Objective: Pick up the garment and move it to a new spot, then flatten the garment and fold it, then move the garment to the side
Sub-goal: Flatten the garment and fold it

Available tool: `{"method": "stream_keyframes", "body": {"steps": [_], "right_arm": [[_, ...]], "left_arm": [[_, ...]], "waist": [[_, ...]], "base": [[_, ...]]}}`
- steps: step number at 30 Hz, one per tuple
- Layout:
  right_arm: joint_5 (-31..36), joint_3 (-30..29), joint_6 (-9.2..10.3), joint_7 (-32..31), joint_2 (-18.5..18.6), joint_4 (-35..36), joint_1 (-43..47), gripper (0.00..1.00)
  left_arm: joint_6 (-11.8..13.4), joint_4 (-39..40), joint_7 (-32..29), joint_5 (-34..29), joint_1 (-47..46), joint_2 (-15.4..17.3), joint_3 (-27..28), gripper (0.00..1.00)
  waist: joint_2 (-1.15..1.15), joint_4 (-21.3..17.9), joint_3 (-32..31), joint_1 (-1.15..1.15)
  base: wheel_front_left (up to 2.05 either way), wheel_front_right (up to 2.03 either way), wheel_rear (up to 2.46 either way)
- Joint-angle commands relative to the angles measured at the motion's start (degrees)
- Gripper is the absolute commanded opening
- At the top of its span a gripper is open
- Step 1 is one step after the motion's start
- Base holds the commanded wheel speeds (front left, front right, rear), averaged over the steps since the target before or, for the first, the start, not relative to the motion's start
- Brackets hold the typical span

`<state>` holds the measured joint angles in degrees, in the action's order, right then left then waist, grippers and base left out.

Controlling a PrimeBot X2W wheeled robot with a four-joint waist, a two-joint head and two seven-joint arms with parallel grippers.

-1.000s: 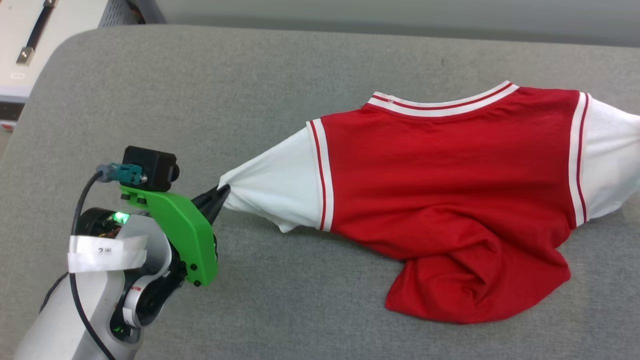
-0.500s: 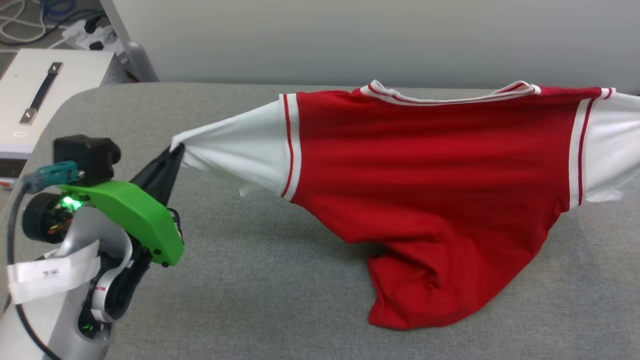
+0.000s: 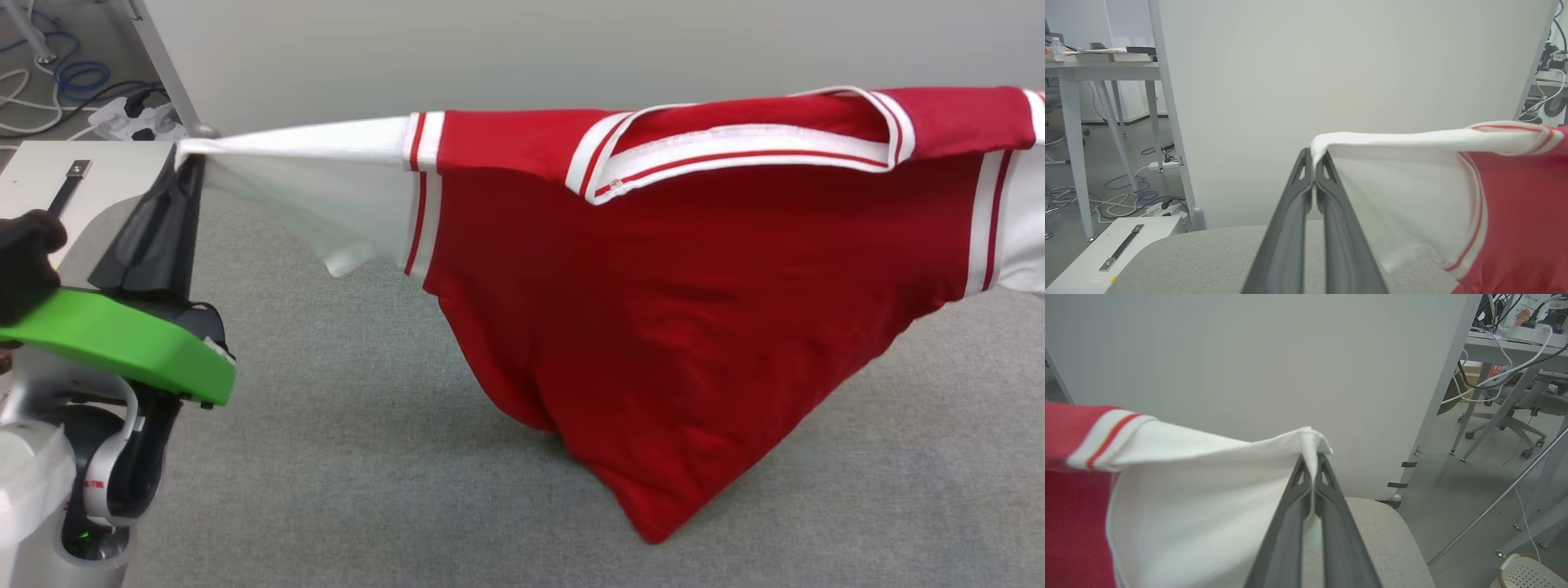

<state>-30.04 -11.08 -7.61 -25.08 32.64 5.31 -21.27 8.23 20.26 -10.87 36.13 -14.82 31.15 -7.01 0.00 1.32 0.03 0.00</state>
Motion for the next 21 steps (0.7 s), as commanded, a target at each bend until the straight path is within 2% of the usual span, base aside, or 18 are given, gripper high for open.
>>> {"method": "stream_keyframes", "body": {"steps": [1,7,13,16,21], "right_arm": [[0.0,-1.4,0.12,0.5,-0.4,0.7,-0.4,0.00],[0.6,-2.3,0.12,1.8,-1.2,1.8,-4.1,0.00],[0.6,-0.4,0.12,2.5,-0.3,-0.8,-11.8,0.00],[0.6,1.7,0.12,3.4,0.8,-3.2,-17.5,0.00],[1.5,5.0,0.12,5.2,2.2,-8.6,-28.2,0.00]], "left_arm": [[0.1,0.1,0.7,-0.5,-0.8,1.1,1.3,0.00],[-0.3,1.0,0.9,-0.2,-4.6,2.9,3.8,0.00],[-1.0,-1.6,-1.6,1.2,-11.5,5.2,5.3,0.00],[-2.2,-4.2,-3.7,3.2,-16.1,6.3,5.5,0.00],[-4.9,-8.8,-5.6,3.1,-25.7,9.1,4.7,0.00]], "waist": [[0.00,-0.1,0.0,0.00],[0.00,-0.6,1.5,0.00],[0.00,-1.1,5.5,0.00],[0.00,-1.5,9.2,0.00],[0.00,-1.9,16.0,0.00]], "base": [[0.00,0.00,0.00],[0.00,0.00,0.00],[0.00,0.00,0.00],[0.00,0.00,0.00],[0.00,0.00,0.00]]}}
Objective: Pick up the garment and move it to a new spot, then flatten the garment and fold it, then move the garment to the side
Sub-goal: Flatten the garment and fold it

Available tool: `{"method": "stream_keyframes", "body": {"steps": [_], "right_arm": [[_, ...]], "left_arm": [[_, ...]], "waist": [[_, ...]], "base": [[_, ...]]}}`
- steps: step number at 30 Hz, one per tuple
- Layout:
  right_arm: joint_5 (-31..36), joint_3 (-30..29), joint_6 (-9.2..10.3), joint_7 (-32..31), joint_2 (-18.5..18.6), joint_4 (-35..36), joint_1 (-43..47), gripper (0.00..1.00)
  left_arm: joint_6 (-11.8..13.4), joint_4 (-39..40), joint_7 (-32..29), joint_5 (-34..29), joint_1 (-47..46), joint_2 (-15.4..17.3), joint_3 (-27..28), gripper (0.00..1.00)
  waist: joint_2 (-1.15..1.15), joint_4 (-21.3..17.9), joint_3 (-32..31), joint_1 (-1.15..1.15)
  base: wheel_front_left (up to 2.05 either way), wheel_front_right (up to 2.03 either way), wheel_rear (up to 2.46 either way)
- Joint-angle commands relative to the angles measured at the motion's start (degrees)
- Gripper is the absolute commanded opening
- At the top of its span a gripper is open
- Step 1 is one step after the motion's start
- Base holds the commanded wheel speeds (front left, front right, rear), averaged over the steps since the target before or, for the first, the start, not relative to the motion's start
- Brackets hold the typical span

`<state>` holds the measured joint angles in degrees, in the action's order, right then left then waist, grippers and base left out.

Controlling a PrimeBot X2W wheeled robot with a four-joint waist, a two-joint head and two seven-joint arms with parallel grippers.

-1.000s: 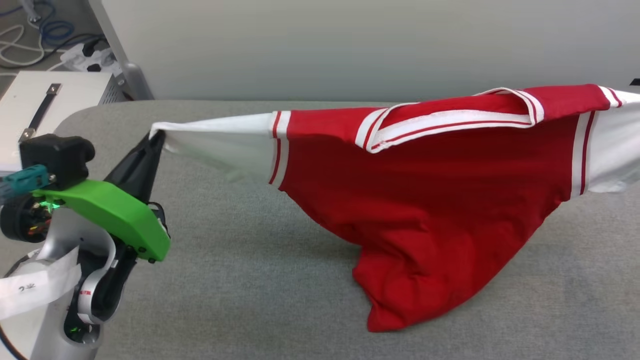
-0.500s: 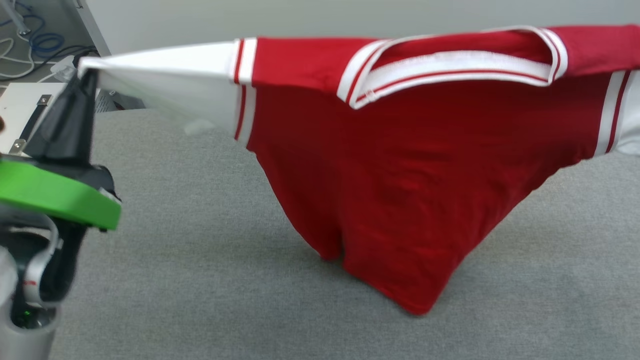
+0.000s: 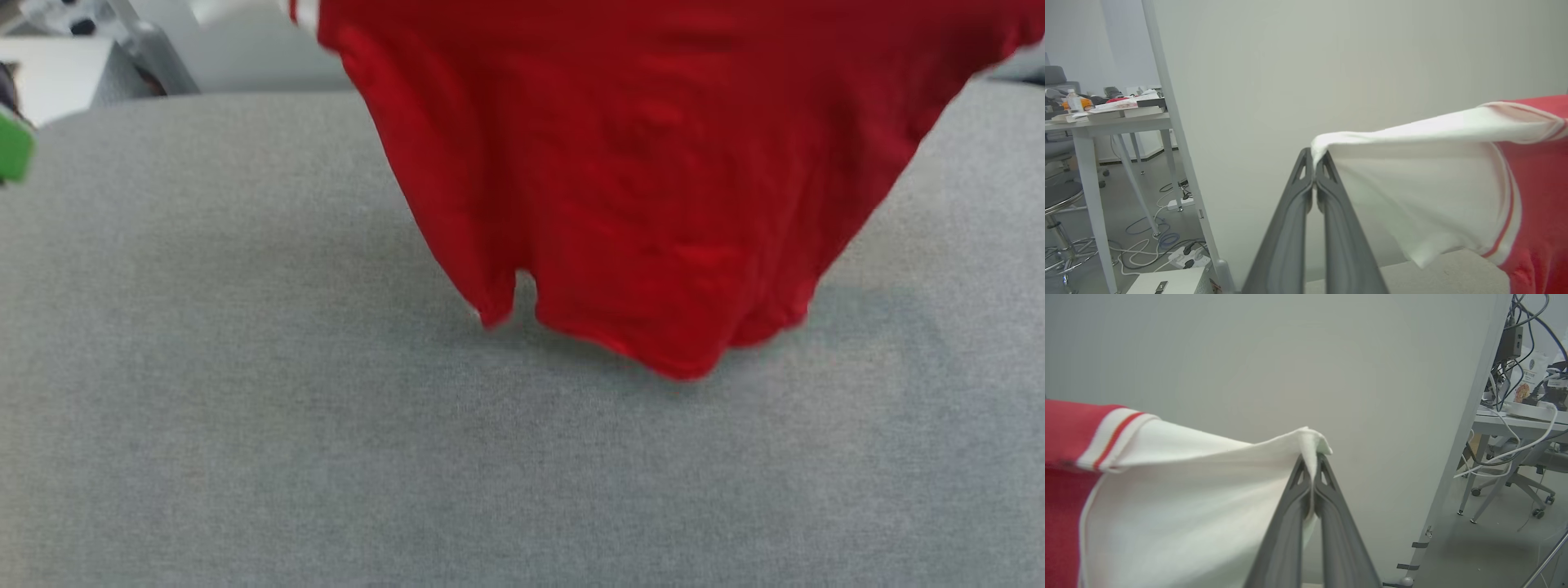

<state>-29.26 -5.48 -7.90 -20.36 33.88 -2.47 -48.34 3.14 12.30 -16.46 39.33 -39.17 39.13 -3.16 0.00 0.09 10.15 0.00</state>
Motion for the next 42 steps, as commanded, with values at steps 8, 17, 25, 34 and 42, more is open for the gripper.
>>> {"method": "stream_keyframes", "body": {"steps": [8,17,25,34,42], "right_arm": [[3.6,4.2,0.42,5.8,1.3,-12.8,-20.3,0.00],[9.8,7.0,0.42,12.9,-1.8,-29.8,-40.6,0.00],[14.2,7.2,0.42,21.9,-4.9,-40.7,-52.5,0.00],[12.3,12.8,0.42,30.5,-7.2,-47.5,-51.4,0.00],[7.1,17.2,0.42,32.9,-6.4,-49.1,-41.6,0.00]], "left_arm": [[-2.9,-10.5,-4.2,-0.9,-21.2,0.9,-4.0,0.00],[-6.0,-27.5,-0.8,-5.7,-43.1,-1.8,-8.0,0.00],[-7.4,-40.0,8.6,-9.6,-55.9,-5.0,-10.2,0.00],[-9.3,-50.7,15.7,-8.1,-53.3,-9.0,-12.2,0.00],[-10.3,-52.1,20.1,-5.0,-41.5,-11.5,-14.5,0.00]], "waist": [[0.00,-0.5,16.2,0.00],[0.00,-0.7,25.4,0.00],[0.00,-0.2,29.6,0.00],[0.00,0.3,30.1,0.00],[0.00,0.7,26.6,0.00]], "base": [[0.00,0.00,0.00],[0.00,0.00,0.00],[0.00,0.00,0.00],[0.00,0.00,0.00],[0.00,0.00,0.00]]}}
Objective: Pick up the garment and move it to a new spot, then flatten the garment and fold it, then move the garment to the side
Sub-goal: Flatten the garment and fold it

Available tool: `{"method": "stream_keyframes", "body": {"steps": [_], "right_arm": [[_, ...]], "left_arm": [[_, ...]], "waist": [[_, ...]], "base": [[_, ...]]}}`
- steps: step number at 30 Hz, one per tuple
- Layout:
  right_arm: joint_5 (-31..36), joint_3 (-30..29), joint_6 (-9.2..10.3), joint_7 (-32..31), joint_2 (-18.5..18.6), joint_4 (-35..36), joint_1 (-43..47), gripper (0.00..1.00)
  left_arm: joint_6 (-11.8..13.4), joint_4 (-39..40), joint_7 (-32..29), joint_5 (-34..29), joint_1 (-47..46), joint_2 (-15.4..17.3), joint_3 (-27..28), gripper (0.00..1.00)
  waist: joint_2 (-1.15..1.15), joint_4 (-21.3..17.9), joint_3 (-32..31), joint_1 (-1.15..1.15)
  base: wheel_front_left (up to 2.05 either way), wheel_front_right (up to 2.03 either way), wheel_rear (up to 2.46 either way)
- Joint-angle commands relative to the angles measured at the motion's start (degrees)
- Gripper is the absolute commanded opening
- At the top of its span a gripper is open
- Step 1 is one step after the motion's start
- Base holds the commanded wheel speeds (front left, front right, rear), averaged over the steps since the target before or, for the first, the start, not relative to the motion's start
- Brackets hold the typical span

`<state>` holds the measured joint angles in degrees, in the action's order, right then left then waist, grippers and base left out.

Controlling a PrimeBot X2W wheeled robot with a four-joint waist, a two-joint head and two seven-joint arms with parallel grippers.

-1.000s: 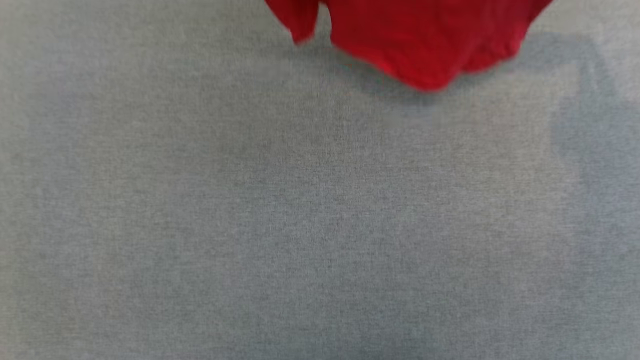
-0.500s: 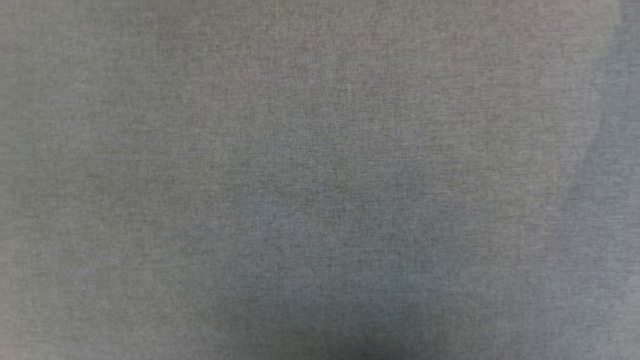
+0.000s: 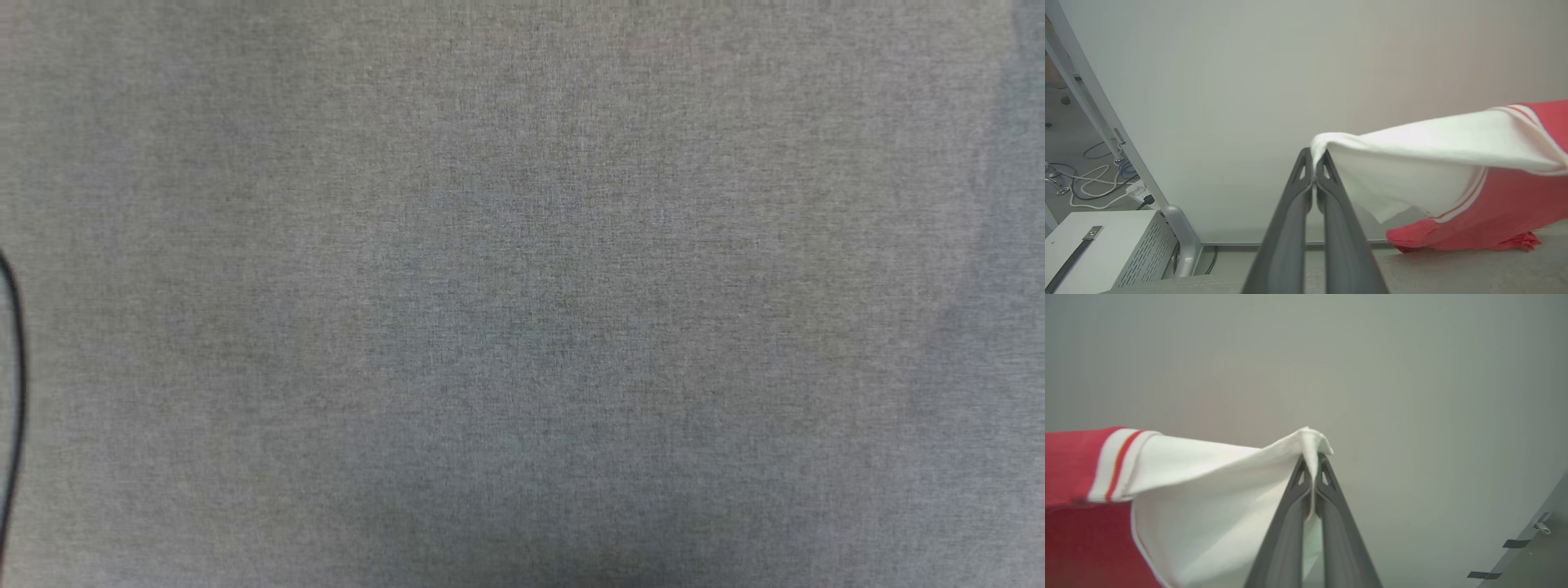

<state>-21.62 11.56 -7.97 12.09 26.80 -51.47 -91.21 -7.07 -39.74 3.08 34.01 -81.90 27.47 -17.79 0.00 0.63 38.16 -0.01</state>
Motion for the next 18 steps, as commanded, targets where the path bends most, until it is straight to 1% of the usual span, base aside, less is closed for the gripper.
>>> {"method": "stream_keyframes", "body": {"steps": [1,9,12,18], "right_arm": [[-1.0,0.8,0.48,0.6,0.8,0.0,2.7,0.00],[-6.9,6.7,0.48,1.2,2.2,2.7,17.8,0.00],[-9.6,9.5,0.48,0.5,3.4,4.8,25.1,0.00],[-14.7,12.9,0.48,-1.4,5.9,9.3,38.0,0.00]], "left_arm": [[-0.1,-0.1,0.7,0.8,2.7,0.0,-0.1,0.00],[-0.3,0.8,0.9,4.3,18.5,-2.0,-3.2,0.00],[-0.3,1.5,0.2,5.2,25.5,-2.5,-4.9,0.00],[-0.4,2.5,-0.9,7.2,36.7,-2.6,-6.9,0.00]], "waist": [[0.00,0.2,-2.0,0.01],[0.00,0.6,-9.5,0.01],[0.00,0.9,-12.9,0.01],[0.00,1.0,-18.6,0.01]], "base": [[0.00,0.00,0.00],[0.00,0.00,0.00],[0.00,0.00,0.00],[0.00,0.00,0.00]]}}
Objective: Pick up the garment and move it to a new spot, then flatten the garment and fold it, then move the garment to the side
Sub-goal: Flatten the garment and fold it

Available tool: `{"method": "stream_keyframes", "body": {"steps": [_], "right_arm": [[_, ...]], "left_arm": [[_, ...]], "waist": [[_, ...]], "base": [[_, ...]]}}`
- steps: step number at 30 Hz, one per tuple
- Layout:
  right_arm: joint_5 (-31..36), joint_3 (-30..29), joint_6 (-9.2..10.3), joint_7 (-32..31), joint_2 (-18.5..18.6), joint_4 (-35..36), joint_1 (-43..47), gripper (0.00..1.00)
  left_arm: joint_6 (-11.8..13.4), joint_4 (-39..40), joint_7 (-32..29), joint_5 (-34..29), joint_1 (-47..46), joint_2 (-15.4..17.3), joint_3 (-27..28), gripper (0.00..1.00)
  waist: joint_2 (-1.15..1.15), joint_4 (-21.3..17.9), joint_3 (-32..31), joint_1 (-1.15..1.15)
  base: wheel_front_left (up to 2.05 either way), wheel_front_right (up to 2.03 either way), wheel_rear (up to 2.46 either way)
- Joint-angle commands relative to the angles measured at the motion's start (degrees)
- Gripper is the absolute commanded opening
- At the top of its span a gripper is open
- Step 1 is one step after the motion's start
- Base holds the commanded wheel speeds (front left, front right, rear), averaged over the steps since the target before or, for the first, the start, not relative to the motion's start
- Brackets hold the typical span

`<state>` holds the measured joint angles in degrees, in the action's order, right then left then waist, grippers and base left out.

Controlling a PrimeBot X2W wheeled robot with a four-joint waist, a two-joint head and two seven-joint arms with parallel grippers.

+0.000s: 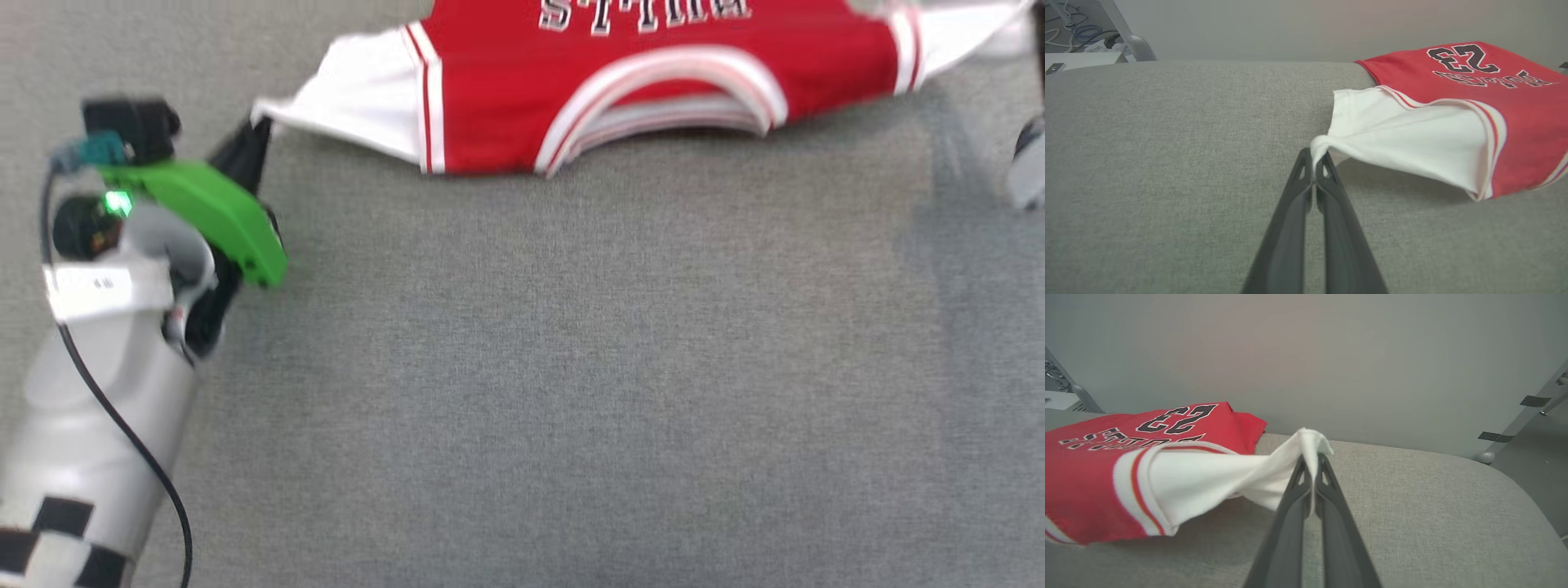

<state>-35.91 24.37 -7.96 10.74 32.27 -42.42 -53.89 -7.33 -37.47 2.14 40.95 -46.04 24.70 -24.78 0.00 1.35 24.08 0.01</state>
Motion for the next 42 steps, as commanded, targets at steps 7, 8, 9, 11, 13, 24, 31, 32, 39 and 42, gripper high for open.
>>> {"method": "stream_keyframes", "body": {"steps": [7,8,9,11,13,24,31,32,39,42], "right_arm": [[-4.4,4.0,0.47,-4.0,3.4,5.2,13.7,0.00],[-4.6,4.5,0.47,-4.5,3.9,5.8,15.0,0.00],[-4.7,5.2,0.47,-5.2,4.5,6.6,16.6,0.00],[-4.9,6.2,0.47,-6.4,5.4,7.6,19.1,0.00],[-5.1,7.0,0.47,-7.7,6.2,8.5,21.4,0.00],[-9.0,7.2,0.47,-14.7,8.2,11.5,32.7,0.00],[-13.4,4.4,0.47,-20.1,10.2,14.7,41.4,0.00],[-14.0,3.9,0.47,-20.7,10.4,15.3,42.5,0.00],[-18.0,-0.7,0.47,-28.1,12.2,20.6,51.6,0.00],[-18.7,-3.5,0.47,-31.9,12.7,22.4,55.4,0.00]], "left_arm": [[0.5,0.5,-0.3,1.3,12.1,1.0,-1.3,0.00],[0.6,0.6,-0.4,1.5,13.3,1.1,-1.4,0.00],[0.8,0.7,-0.6,1.7,14.6,1.5,-1.5,0.00],[1.0,0.9,-1.0,1.9,16.8,2.2,-1.6,0.00],[1.1,1.2,-1.9,2.4,18.9,2.8,-1.9,0.00],[1.1,8.2,-8.8,5.9,30.4,6.7,-3.4,0.00],[2.9,17.2,-13.6,9.0,38.9,9.5,-3.7,0.00],[3.0,18.3,-14.2,10.0,40.0,9.4,-3.5,0.00],[5.7,28.5,-21.3,15.3,48.1,11.8,-4.0,0.00],[7.5,32.6,-23.6,16.9,51.0,13.2,-3.8,0.00]], "waist": [[0.00,-0.1,-10.6,-0.01],[0.00,-0.2,-11.2,-0.01],[0.00,-0.3,-11.9,-0.01],[0.00,-0.3,-13.3,-0.01],[0.00,-0.3,-14.5,-0.01],[0.00,0.1,-20.9,-0.01],[0.00,0.5,-24.3,-0.01],[0.00,0.5,-24.7,-0.01],[0.00,0.5,-26.9,-0.01],[0.00,0.3,-27.1,-0.01]], "base": [[0.00,0.00,0.00],[0.00,0.00,0.00],[0.00,0.00,0.00],[0.00,0.00,0.00],[0.00,0.00,0.00],[0.00,0.00,0.00],[0.00,0.00,0.00],[0.00,0.00,0.00],[0.00,0.00,0.00],[0.00,0.00,0.00]]}}
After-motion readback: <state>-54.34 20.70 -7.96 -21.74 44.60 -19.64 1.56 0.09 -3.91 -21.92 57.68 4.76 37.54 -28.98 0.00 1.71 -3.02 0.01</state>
